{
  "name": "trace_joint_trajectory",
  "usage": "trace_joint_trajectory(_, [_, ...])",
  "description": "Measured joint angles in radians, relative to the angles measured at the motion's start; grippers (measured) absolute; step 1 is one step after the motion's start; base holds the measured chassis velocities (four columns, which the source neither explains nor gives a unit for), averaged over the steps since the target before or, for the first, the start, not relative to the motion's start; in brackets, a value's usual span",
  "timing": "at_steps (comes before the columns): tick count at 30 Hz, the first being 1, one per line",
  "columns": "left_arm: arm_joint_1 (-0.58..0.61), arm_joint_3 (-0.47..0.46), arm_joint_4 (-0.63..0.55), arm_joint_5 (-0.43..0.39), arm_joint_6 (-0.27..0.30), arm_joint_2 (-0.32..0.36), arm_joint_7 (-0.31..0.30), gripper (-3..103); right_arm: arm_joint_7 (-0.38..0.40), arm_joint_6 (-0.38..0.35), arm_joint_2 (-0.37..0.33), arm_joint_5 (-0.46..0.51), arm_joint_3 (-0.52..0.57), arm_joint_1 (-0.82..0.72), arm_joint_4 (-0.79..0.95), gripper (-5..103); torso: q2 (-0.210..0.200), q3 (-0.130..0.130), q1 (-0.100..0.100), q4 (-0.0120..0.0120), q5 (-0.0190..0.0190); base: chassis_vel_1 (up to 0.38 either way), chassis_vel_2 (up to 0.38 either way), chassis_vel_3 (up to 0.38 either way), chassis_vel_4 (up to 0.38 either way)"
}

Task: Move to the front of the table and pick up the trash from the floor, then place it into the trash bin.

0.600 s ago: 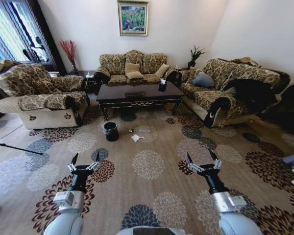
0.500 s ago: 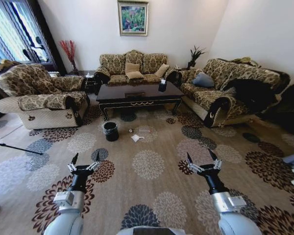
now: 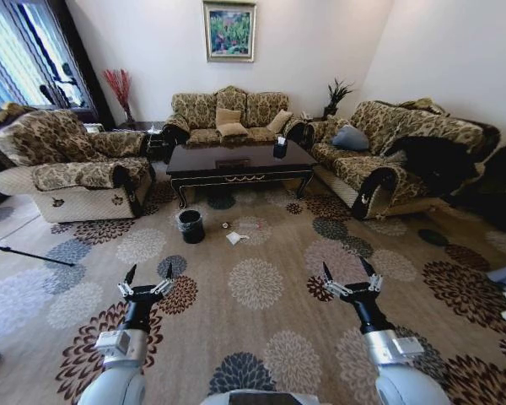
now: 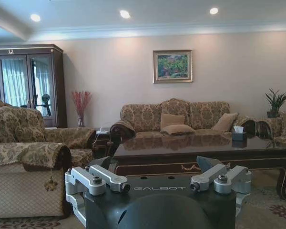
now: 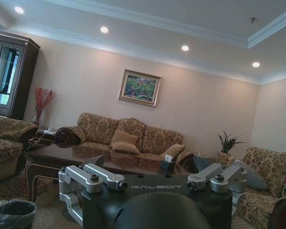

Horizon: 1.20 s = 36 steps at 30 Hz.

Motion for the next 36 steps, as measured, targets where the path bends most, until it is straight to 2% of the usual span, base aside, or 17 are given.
trace_joint_trajectory(6, [-0.01, 0.001, 0.019, 0.023, -0.048, -0.001, 0.007, 100, 0.001, 0.0, -0.001, -0.001, 0.0, 0.002, -0.008, 100, 0.0, 0.0, 0.0, -0.0002, 0.0, 0.0, 0.0, 0.0, 0.0])
trace_joint_trajectory(19, [-0.015, 0.001, 0.033, 0.027, -0.036, -0.003, -0.016, 100, 0.006, 0.004, 0.005, -0.003, 0.001, 0.006, -0.019, 100, -0.005, -0.002, -0.002, -0.0003, 0.0, 0.0, 0.0, 0.0, 0.0])
trace_joint_trajectory(36, [-0.014, 0.003, 0.035, 0.026, -0.033, -0.007, -0.016, 100, 0.031, 0.017, 0.014, 0.004, -0.003, 0.031, -0.05, 100, -0.093, -0.05, -0.042, -0.0003, 0.0, 0.0, 0.0, 0.0, 0.0])
